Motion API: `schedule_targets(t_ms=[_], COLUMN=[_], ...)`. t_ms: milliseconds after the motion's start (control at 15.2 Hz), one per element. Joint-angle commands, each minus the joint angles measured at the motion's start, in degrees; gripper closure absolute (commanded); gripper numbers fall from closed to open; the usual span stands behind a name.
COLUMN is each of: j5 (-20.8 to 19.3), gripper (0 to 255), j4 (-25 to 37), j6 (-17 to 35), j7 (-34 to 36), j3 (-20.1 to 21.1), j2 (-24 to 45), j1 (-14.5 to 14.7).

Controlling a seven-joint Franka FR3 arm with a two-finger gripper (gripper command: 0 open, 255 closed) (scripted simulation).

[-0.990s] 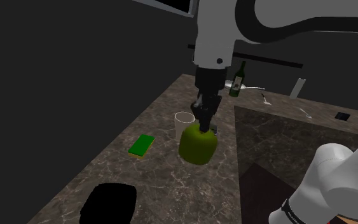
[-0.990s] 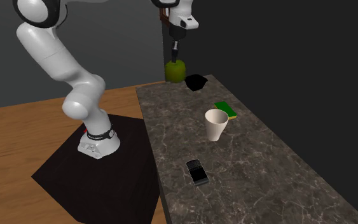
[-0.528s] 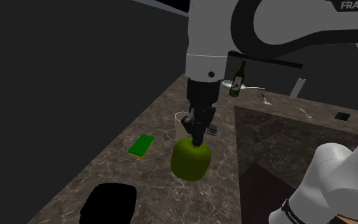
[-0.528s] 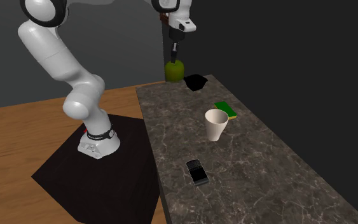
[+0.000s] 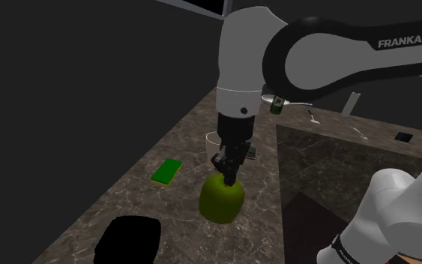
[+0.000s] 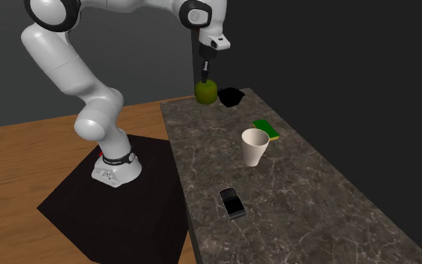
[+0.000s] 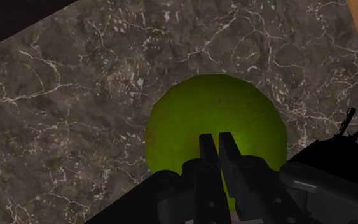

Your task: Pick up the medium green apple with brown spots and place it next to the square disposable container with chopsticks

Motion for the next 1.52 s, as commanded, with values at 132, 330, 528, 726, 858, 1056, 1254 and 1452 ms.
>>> schedule_targets(t_ms=[132, 330, 528, 726, 858, 1056, 1254, 1452], j5=[0.17, 0.26, 0.32, 0.36, 0.36, 0.33, 0.30, 0.30], gripper=[255, 255, 255, 255, 255, 255, 255, 255], j4=[-2.79, -4.68, -6.46, -8.15, -9.22, -10.73, -11.56, -11.56], j6=[3.33, 5.68, 8.06, 10.47, 12.09, 14.54, 15.97, 15.97], j7=[-0.20, -0.38, -0.52, -0.64, -0.70, -0.77, -0.80, -0.79], j3=[0.44, 0.74, 1.04, 1.36, 1.58, 1.91, 2.11, 2.11], j2=[0.50, 0.99, 1.60, 2.35, 2.92, 3.89, 4.51, 4.52], j1=[0.12, 0.19, 0.24, 0.28, 0.31, 0.33, 0.34, 0.34])
